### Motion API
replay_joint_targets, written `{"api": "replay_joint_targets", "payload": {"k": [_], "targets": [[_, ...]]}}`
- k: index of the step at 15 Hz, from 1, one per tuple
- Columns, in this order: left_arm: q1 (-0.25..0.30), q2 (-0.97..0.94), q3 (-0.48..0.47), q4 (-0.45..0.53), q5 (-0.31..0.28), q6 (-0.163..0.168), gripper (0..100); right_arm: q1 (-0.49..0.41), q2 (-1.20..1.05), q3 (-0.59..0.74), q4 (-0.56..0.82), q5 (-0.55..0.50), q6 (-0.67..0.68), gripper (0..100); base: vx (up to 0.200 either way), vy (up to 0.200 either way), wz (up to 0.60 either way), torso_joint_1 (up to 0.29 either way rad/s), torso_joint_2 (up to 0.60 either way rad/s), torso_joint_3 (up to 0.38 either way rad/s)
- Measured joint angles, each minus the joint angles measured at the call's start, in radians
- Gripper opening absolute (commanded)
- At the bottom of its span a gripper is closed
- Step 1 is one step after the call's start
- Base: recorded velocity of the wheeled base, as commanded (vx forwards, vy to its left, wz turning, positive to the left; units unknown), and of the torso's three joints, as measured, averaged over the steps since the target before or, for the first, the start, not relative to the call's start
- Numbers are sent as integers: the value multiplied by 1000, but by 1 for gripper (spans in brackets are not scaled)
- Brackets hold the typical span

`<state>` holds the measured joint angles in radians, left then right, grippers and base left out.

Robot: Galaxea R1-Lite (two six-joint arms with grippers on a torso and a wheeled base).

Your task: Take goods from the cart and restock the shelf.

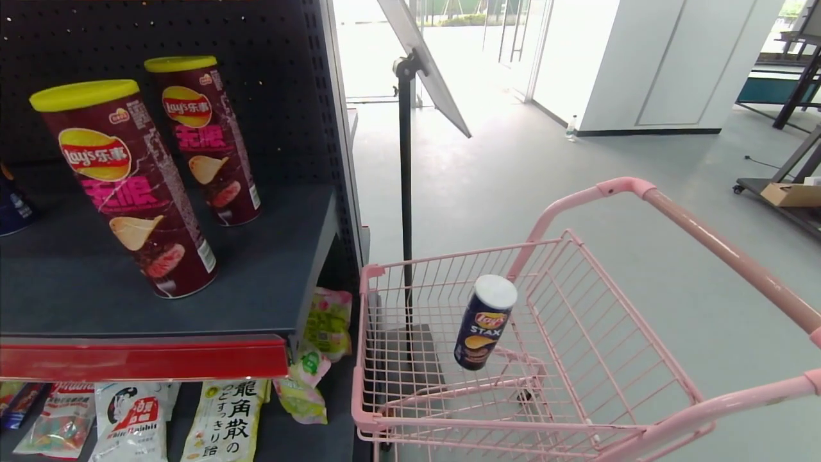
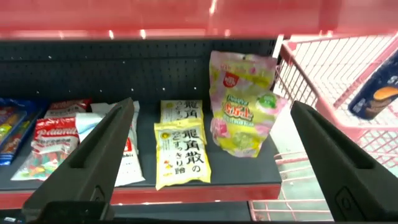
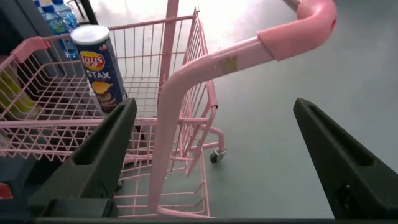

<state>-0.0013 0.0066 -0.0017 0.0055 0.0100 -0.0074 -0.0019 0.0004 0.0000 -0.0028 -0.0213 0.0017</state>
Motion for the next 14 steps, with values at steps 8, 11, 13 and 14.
{"api": "replay_joint_targets", "payload": {"k": [8,11,13,14], "targets": [[-1,0,0,1,1,0,100,1,0,0,1,0,-2,100,0,0,0,-173,483,312],[0,0,0,1,0,0,100,0,0,0,0,0,-4,100,0,0,0,-28,103,67],[0,0,0,0,0,0,100,1,1,0,0,13,-11,100,0,0,0,0,0,0],[-1,0,0,0,0,0,100,2,1,0,0,39,-13,100,0,0,0,0,0,0]]}}
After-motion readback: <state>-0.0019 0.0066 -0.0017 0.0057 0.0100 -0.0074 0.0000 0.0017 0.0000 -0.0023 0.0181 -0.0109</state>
